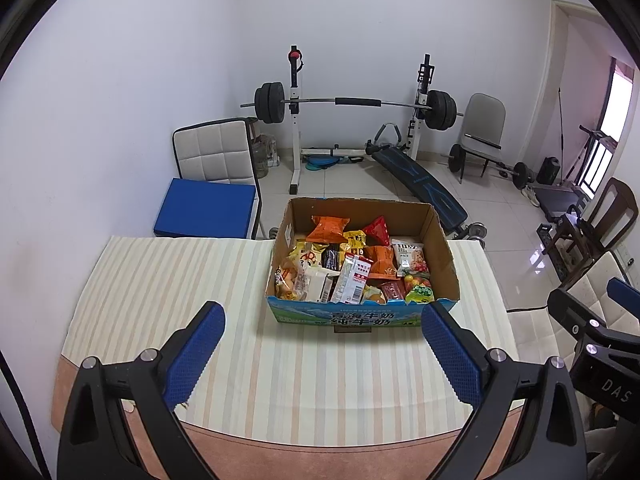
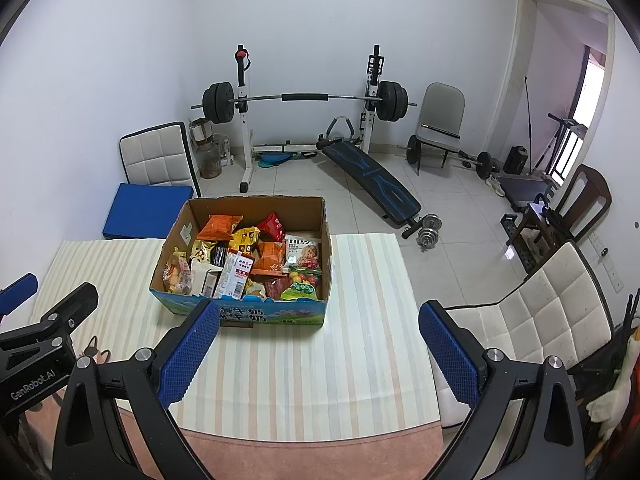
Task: Organize snacks
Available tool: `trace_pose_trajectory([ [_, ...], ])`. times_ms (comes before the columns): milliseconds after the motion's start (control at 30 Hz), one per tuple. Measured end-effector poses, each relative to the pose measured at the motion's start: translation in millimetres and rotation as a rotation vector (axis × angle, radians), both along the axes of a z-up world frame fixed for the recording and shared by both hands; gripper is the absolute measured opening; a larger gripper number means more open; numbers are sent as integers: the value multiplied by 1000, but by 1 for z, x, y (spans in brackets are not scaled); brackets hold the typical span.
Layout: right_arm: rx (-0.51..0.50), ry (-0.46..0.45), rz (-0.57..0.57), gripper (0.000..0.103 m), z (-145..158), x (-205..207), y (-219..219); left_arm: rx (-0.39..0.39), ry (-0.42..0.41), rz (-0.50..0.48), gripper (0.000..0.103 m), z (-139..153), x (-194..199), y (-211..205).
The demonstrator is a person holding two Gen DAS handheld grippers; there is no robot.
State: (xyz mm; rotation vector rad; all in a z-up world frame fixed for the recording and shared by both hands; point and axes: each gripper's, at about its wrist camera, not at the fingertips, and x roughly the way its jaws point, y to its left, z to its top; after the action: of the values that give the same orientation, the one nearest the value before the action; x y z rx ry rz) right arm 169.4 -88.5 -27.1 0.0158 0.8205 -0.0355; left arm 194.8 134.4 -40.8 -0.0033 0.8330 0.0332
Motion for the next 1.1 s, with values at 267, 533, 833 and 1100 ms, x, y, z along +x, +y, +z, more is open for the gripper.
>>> trace_pose_trajectory([
  [267, 5, 2, -4, 102, -1, -2, 1, 7, -3, -3, 101, 1, 0, 1],
  [533, 4, 7, -7, 102, -1, -3, 2, 10, -2, -6, 101, 0, 0, 2],
  [833, 4, 1, -12, 102, 3, -4, 0, 13, -10, -14, 101, 1, 0, 5],
  [1100, 1, -4, -12, 102, 6, -4, -1, 12, -12, -23, 101, 2, 0, 5],
])
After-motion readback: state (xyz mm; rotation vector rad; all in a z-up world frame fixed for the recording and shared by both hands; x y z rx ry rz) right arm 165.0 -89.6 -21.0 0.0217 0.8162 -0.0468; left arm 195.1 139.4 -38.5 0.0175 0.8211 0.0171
